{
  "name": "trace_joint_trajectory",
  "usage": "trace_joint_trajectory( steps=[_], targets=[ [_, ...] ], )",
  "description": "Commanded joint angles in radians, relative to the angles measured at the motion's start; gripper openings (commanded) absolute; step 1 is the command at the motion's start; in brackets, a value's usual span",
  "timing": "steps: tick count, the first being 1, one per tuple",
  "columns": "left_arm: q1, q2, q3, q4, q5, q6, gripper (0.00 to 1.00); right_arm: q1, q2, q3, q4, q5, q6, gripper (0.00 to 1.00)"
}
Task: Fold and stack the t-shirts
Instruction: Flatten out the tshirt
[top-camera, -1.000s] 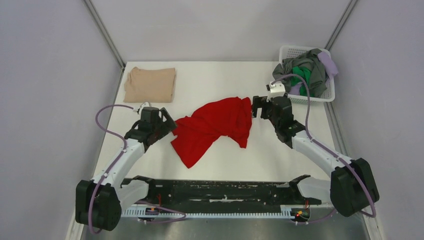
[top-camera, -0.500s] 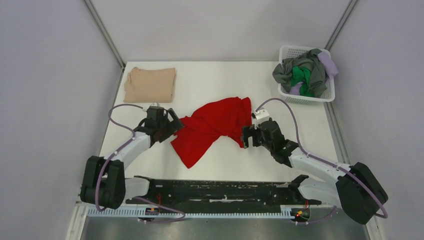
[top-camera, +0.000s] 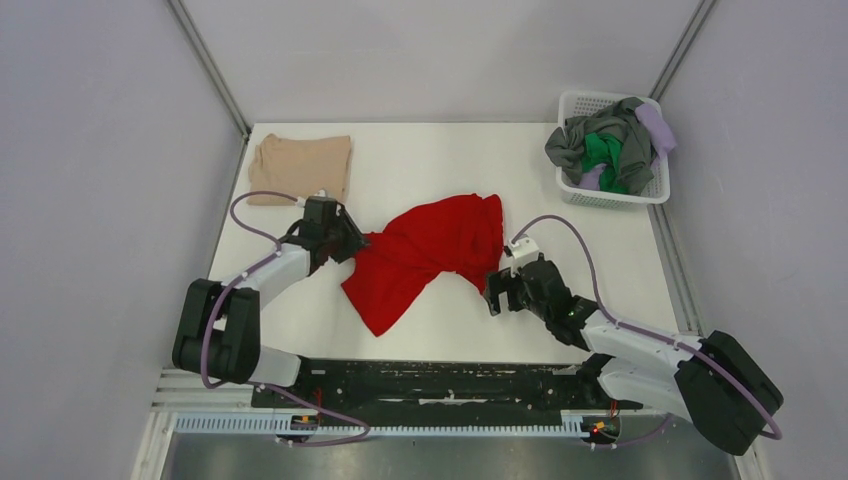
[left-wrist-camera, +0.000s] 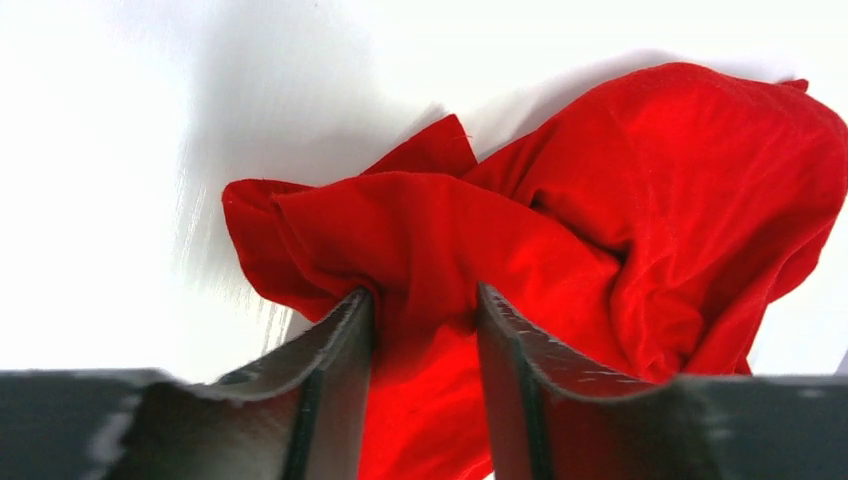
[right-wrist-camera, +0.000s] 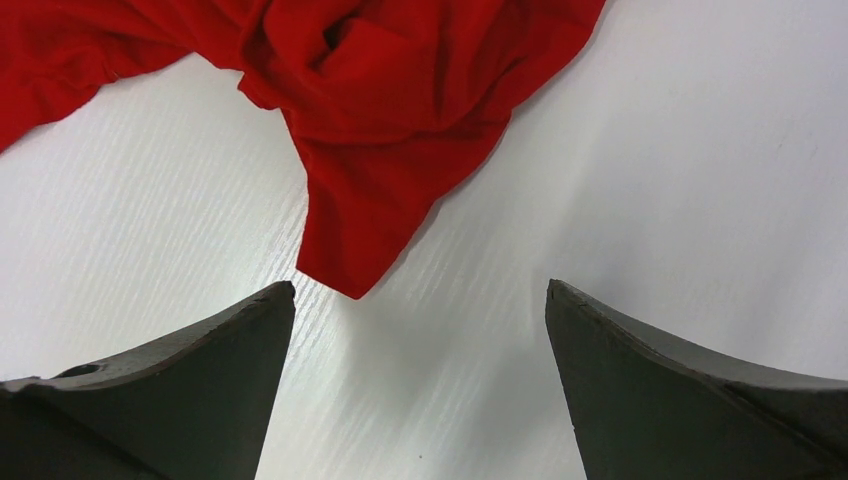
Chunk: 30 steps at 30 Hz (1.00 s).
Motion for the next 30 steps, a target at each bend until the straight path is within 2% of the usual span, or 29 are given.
trace_joint_trajectory(
  steps=[1,9,14,16,17,20,22,24,30],
  targets=[
    [-0.01,0.009,0.047,0.016,0.009,0.003,0.4,0.014,0.009,-0.006,0.06,0.001,0.01,0.98],
    [-0.026,-0.039,0.048,-0.008,0.003,0.017,0.02,0.057,0.11,0.025,0.15,0.034,-0.007,0.94],
    [-0.033,-0.088,0.04,-0.019,-0.009,0.023,0.02,0.111,0.243,0.087,0.212,0.151,-0.004,0.89],
    [-0.037,-0.107,0.038,-0.02,-0.01,0.028,0.02,0.132,0.317,0.126,0.219,0.187,-0.005,0.8],
    [-0.04,-0.115,0.039,-0.023,-0.011,0.031,0.02,0.142,0.353,0.146,0.228,0.204,-0.01,0.73],
    [-0.041,-0.146,0.046,-0.043,-0.027,0.041,0.02,0.153,0.399,0.203,0.207,0.286,0.006,0.34],
    [-0.042,-0.171,0.06,-0.064,-0.048,0.048,0.02,0.156,0.353,0.214,0.202,0.359,0.017,0.16],
    [-0.043,-0.205,0.078,-0.08,-0.06,0.054,0.02,0.156,0.269,0.217,0.207,0.424,-0.003,0.02],
    [-0.044,-0.364,0.124,-0.086,-0.06,0.066,0.02,0.156,-0.017,0.247,0.231,0.482,-0.145,0.0]
  ],
)
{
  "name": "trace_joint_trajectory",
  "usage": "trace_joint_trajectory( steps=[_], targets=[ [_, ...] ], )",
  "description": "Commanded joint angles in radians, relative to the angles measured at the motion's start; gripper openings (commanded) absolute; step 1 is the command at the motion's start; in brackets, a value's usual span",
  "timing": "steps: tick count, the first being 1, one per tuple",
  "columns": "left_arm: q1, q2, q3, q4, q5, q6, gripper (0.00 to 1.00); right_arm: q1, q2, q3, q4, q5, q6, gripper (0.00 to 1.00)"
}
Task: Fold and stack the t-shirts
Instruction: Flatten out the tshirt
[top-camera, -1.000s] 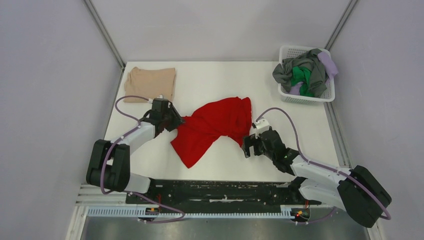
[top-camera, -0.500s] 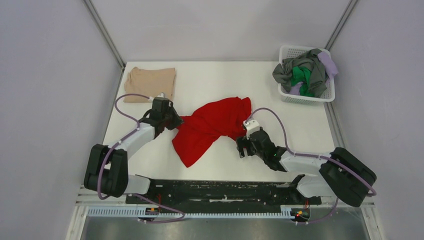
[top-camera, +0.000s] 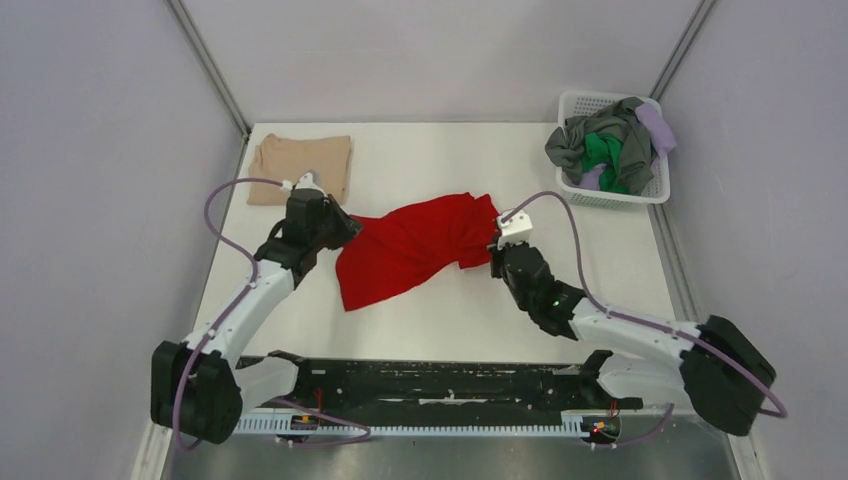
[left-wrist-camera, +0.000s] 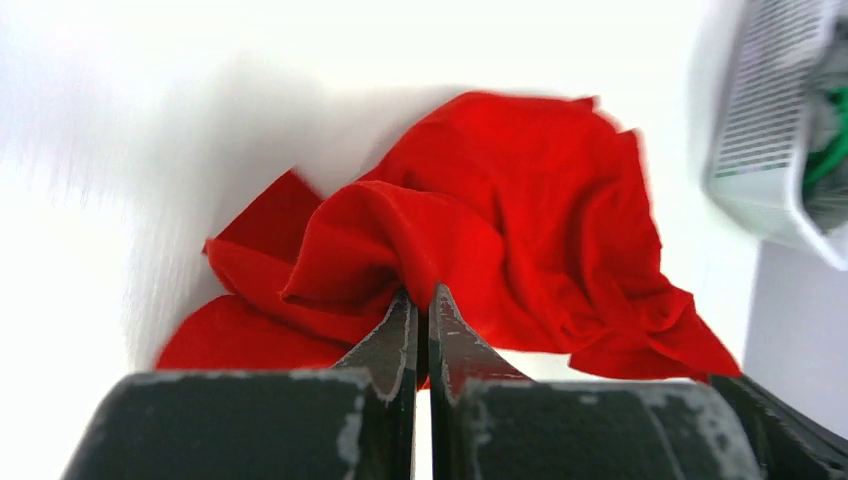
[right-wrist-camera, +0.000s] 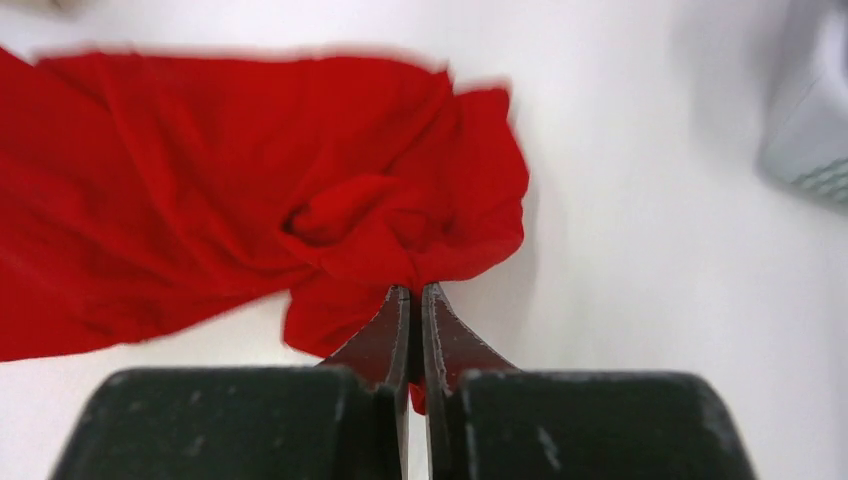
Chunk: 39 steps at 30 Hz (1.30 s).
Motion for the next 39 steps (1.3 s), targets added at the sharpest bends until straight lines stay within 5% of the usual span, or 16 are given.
trace_joint_trajectory(
  steps=[1,17,25,33,39],
  targets=[
    [-0.006,-0.15,0.087,0.007,-0.022,0.053,0.02,0.003,-0.208,0.074,0.072,0.088,-0.12,0.0],
    [-0.007,-0.656,0.22,-0.022,-0.031,0.069,0.05,0.003,-0.61,0.347,0.029,-0.182,-0.255,0.0],
    [-0.007,-0.742,0.31,0.024,0.137,0.027,0.06,0.003,-0.618,0.547,-0.129,-0.383,-0.215,0.0],
    [-0.007,-0.677,0.238,-0.001,0.132,-0.023,0.06,0.003,-0.562,0.509,-0.191,-0.106,-0.226,0.0],
    [-0.007,-0.443,0.146,-0.053,-0.017,0.0,0.18,-0.001,-0.368,0.375,-0.168,0.245,-0.246,0.0]
  ],
)
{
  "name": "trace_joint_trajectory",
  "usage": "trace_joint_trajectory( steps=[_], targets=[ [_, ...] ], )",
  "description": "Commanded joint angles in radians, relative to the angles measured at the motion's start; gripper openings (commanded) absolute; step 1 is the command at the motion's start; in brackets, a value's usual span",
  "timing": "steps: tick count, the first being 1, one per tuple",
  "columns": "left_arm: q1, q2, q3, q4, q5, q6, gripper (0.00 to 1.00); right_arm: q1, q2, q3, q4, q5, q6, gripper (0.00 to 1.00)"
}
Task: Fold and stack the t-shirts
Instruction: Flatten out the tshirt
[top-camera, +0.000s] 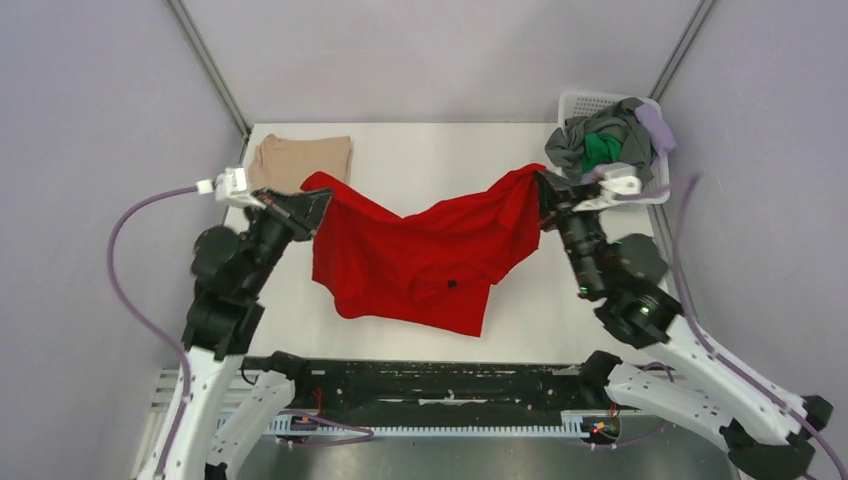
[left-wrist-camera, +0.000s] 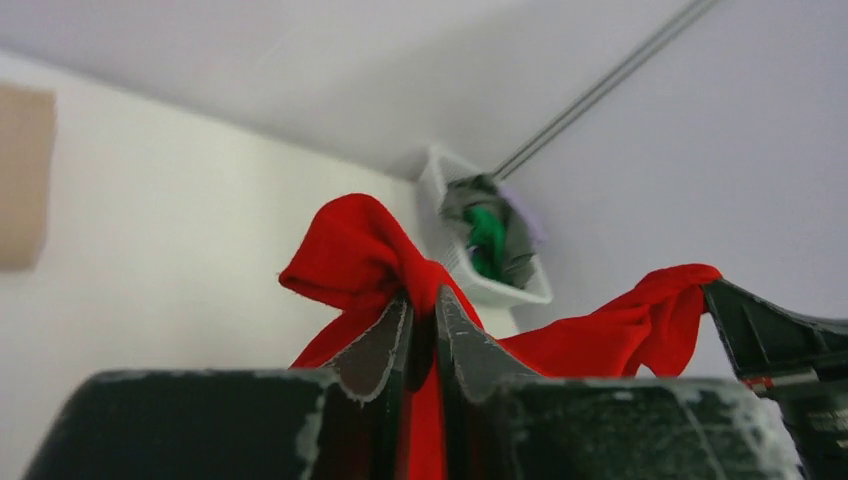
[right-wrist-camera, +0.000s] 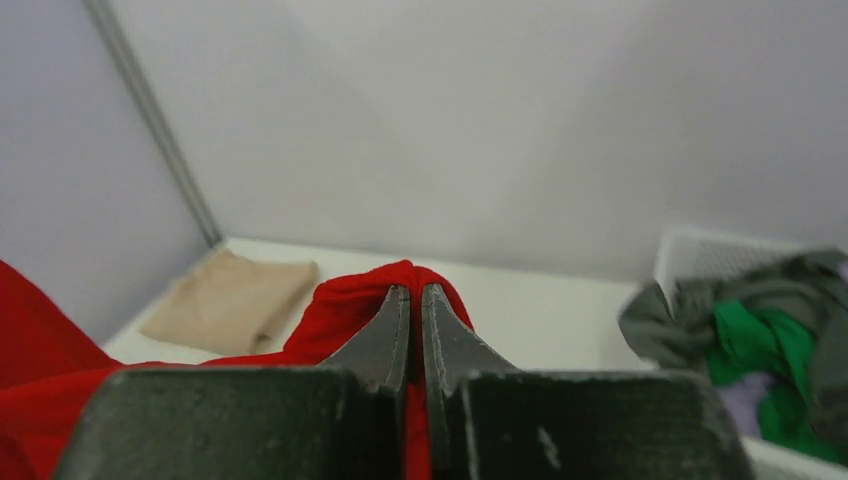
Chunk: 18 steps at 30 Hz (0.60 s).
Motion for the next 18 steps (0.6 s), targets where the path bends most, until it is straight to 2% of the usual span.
trace_joint_trajectory(
  steps=[1,3,4,6,7,9,10,11,12,14,15,16,18],
  targets=[
    [-0.001,0.256,-0.059,-0.044,-0.163,-0.003,0.18,-0.01,0.189,-0.117,-0.006,0.352,-0.002,0.0],
    [-0.001,0.424,-0.049,-0.031,-0.244,0.01,0.19,-0.06,0.296,-0.164,-0.002,0.352,0.06,0.0],
    [-0.001,0.508,-0.036,-0.007,-0.285,0.024,0.22,-0.106,0.359,-0.185,-0.001,0.323,0.113,0.0],
    [-0.001,0.723,0.02,0.043,-0.338,0.053,0.24,-0.202,0.478,-0.202,0.028,0.182,0.193,0.0],
    [-0.001,0.8,0.067,0.068,-0.348,0.069,0.37,-0.25,0.543,-0.198,0.053,0.131,0.215,0.0],
    [-0.001,0.953,0.176,0.082,-0.338,0.097,0.92,-0.316,0.663,-0.153,0.112,0.054,0.227,0.0],
    [-0.001,1.021,0.242,0.076,-0.315,0.11,0.99,-0.332,0.714,-0.12,0.124,0.053,0.221,0.04],
    [-0.001,1.068,0.296,0.052,-0.279,0.116,1.0,-0.345,0.767,-0.073,0.121,0.059,0.207,0.09],
    [-0.001,1.113,0.359,0.017,-0.248,0.119,1.0,-0.353,0.817,-0.036,0.114,0.079,0.182,0.19],
    [-0.004,1.161,0.415,-0.015,-0.174,0.124,1.0,-0.361,0.883,0.052,0.064,0.136,0.147,0.58],
    [-0.006,1.165,0.413,-0.017,-0.16,0.122,1.0,-0.362,0.905,0.089,0.013,0.161,0.131,0.76],
    [-0.01,1.16,0.399,-0.016,-0.15,0.119,1.0,-0.362,0.918,0.121,-0.031,0.188,0.12,0.97],
    [-0.02,1.135,0.353,-0.026,-0.143,0.114,1.0,-0.362,0.914,0.124,-0.065,0.235,0.105,0.98]
  ],
)
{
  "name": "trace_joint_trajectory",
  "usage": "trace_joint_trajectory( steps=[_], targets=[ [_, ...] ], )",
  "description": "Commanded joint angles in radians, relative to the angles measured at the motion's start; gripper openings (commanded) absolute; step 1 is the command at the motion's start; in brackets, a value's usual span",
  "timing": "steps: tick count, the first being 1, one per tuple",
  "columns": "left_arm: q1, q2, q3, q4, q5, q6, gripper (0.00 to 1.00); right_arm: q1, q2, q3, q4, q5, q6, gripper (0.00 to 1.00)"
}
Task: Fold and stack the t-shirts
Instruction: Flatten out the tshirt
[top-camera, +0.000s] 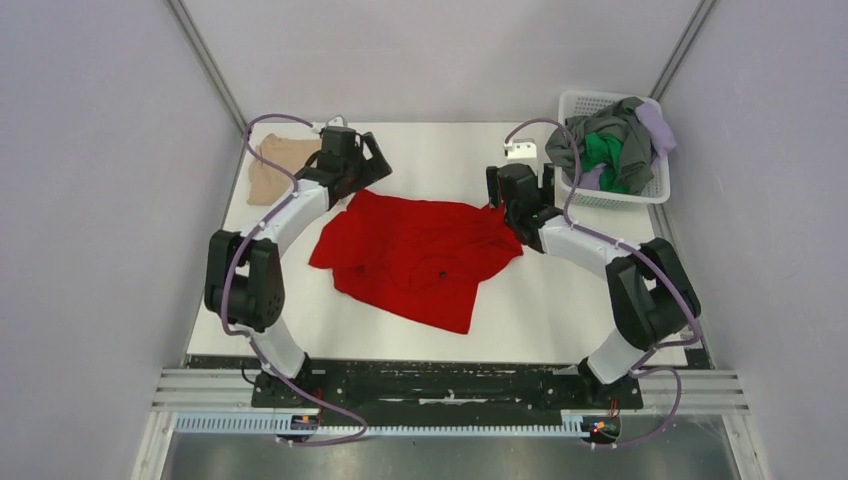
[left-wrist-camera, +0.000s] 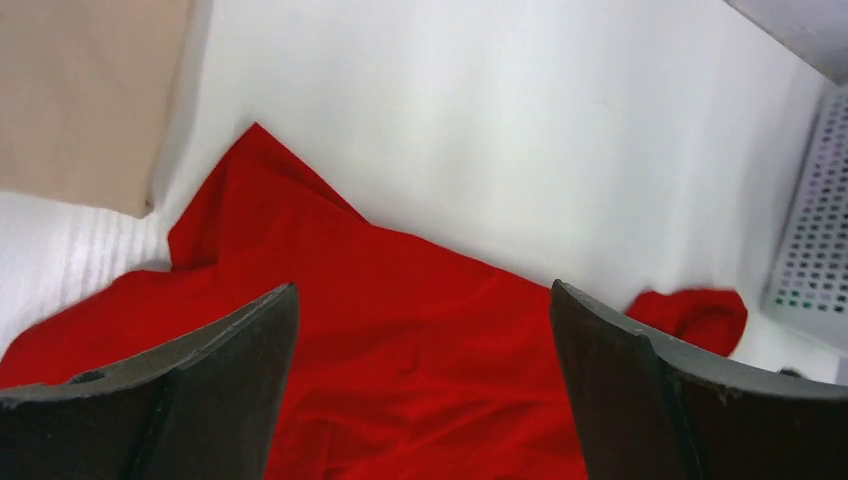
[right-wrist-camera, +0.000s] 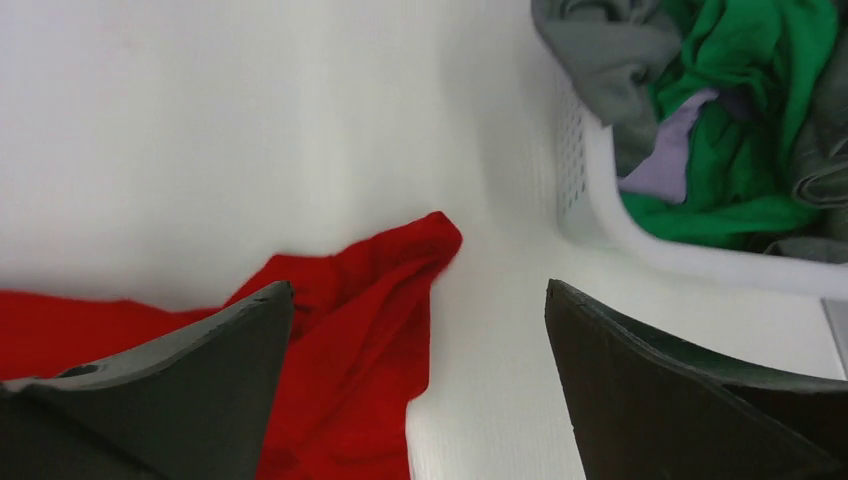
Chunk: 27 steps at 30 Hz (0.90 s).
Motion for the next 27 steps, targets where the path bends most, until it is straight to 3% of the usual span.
trace_joint_trajectory(
  steps=[1,3,6,10,14,19,27],
  targets=[
    [-0.023,-0.071,-0.027,-0.02,0.067,0.034,1.0,0.003,-0.031,0.07,-0.032,0.107,-0.037,0.98],
    [-0.049,-0.138,-0.093,-0.048,0.102,0.026,1.0,0.002,-0.084,0.01,-0.007,0.023,-0.055,0.98],
    [-0.134,-0.278,-0.249,-0.015,0.101,0.018,1.0,0.003,-0.151,-0.1,0.102,-0.269,-0.08,0.98],
    [-0.194,-0.395,-0.443,0.041,0.159,-0.054,1.0,0.002,-0.085,-0.118,0.17,-0.601,-0.037,0.98],
    [-0.196,-0.433,-0.575,0.093,0.21,-0.103,1.0,0.003,0.044,-0.074,0.195,-0.673,0.024,0.98],
    [-0.196,-0.371,-0.632,0.11,0.185,-0.129,1.0,0.003,0.123,-0.055,0.225,-0.712,0.056,0.98],
    [-0.172,-0.03,-0.455,0.111,0.116,-0.147,1.0,0.007,0.028,-0.273,0.269,-0.712,0.155,0.98]
  ],
)
